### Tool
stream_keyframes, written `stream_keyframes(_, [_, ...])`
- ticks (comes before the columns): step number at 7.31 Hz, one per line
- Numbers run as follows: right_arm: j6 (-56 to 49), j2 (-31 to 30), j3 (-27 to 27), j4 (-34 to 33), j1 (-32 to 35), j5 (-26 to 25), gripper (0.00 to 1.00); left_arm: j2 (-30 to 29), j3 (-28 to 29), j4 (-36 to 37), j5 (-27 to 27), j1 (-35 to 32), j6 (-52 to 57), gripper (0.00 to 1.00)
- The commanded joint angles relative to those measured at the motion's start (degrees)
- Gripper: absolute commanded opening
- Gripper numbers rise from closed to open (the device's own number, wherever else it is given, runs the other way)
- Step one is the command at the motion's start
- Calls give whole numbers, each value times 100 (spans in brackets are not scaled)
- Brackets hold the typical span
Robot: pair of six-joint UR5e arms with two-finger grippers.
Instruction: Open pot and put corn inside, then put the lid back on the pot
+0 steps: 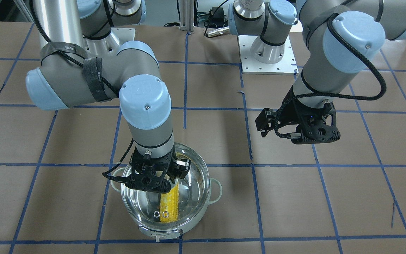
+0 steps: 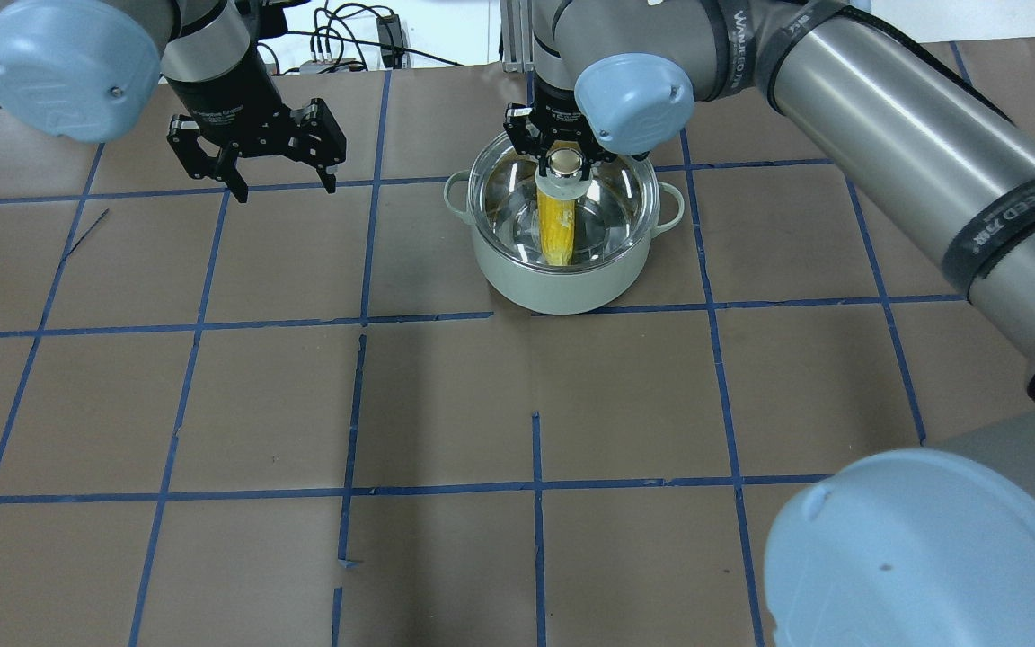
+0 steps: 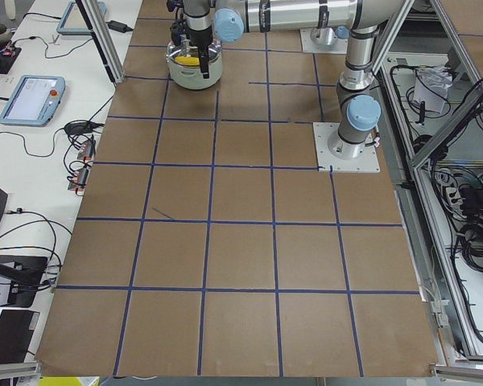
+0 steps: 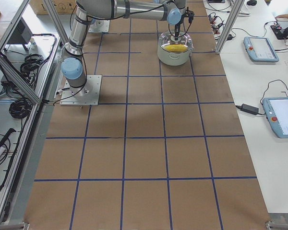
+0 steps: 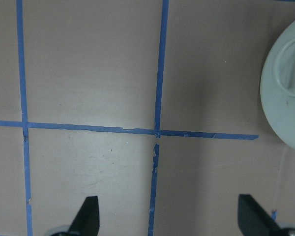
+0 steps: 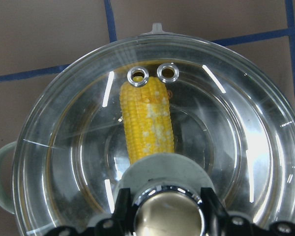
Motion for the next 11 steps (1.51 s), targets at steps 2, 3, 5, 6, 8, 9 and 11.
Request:
stream_keyframes(2, [1, 23, 1, -71, -9, 8, 71, -1, -9, -2, 7, 0, 0, 100])
stream_keyframes(3, [9, 24, -25, -80, -9, 8, 98, -1, -9, -2, 7, 0, 0, 100])
stream_keyframes(5, [-60, -11, -112, -54, -104, 34, 100, -9, 0, 7, -2, -9, 0, 100])
stream_keyframes(6, [-513, -98, -296, 259, -236, 17, 100, -27, 0, 7, 24, -9, 0, 100])
stream_keyframes(8, [-1734, -597, -229, 1174, -902, 25, 100, -53, 26, 50, 59, -9, 9, 100])
stream_keyframes(9, [-2244, -983, 34, 1551, -1123, 43, 100, -53, 9, 59, 59, -9, 9, 100])
stream_keyframes(11, [-2661, -1948, 631, 2357, -1257, 60, 100, -53, 0, 59, 51, -9, 9, 100])
